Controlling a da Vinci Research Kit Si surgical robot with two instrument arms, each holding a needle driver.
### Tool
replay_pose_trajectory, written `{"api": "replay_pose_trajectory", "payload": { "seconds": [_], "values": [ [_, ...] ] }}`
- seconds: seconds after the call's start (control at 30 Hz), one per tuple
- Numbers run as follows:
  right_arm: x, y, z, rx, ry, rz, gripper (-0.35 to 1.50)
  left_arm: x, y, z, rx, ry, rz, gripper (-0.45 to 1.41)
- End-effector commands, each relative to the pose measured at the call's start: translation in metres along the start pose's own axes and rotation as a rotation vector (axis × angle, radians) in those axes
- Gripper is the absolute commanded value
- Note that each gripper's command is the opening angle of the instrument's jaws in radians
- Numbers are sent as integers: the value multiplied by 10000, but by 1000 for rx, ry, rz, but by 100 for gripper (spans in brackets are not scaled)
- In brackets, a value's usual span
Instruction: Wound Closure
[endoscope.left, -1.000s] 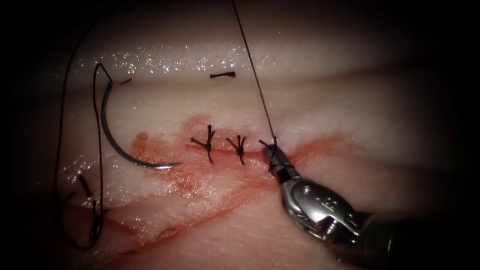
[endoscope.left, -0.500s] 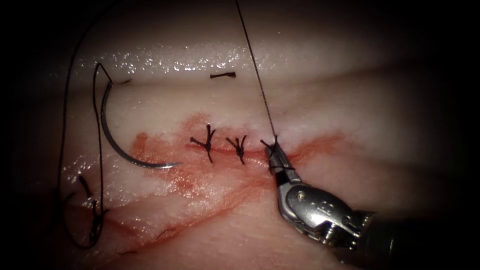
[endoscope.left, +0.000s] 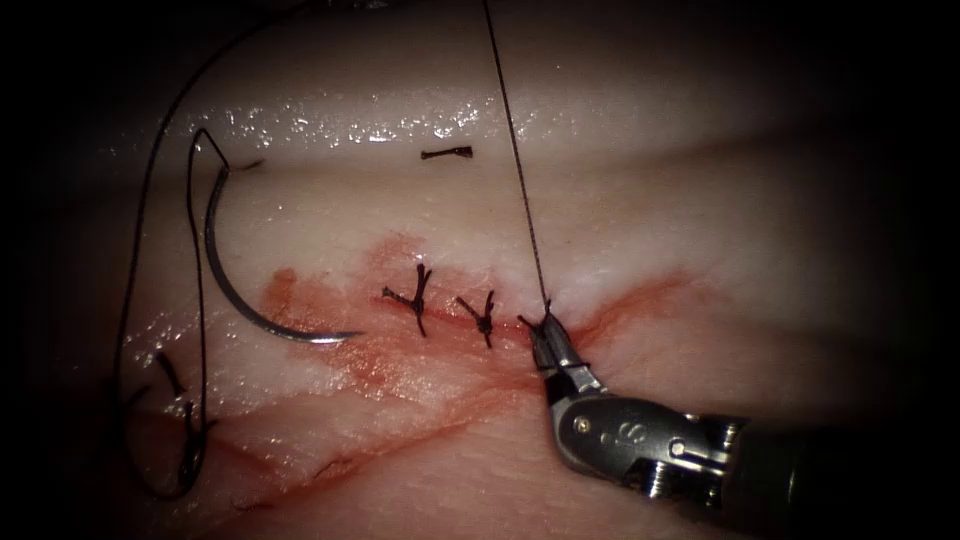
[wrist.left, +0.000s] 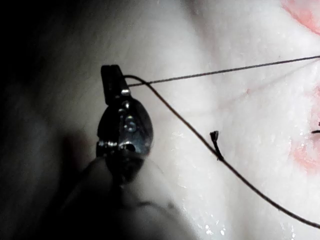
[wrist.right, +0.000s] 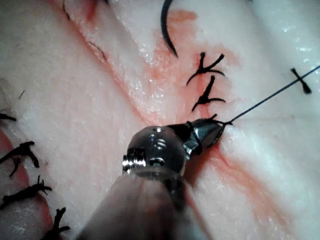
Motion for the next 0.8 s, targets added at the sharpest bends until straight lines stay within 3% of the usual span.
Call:
{"api": "replay_pose_trajectory", "payload": {
  "seconds": [0.03,0.17,0.27,0.43,0.63,0.8],
  "values": [
    [4,0,15,3,-1,24,-35,1,2,7,-6,8,5,-45],
    [7,8,24,84,32,391,-35,12,18,-2,-24,23,2,-45],
    [10,7,21,170,6,610,-35,23,37,-15,-45,38,-5,-45],
    [19,13,17,195,26,656,-35,43,68,-32,-76,61,-7,-45],
    [25,27,40,178,63,619,-35,89,122,-59,-119,101,-14,-45],
    [22,21,48,210,3,847,-35,117,153,-71,-139,124,-15,-45]
  ]
}}
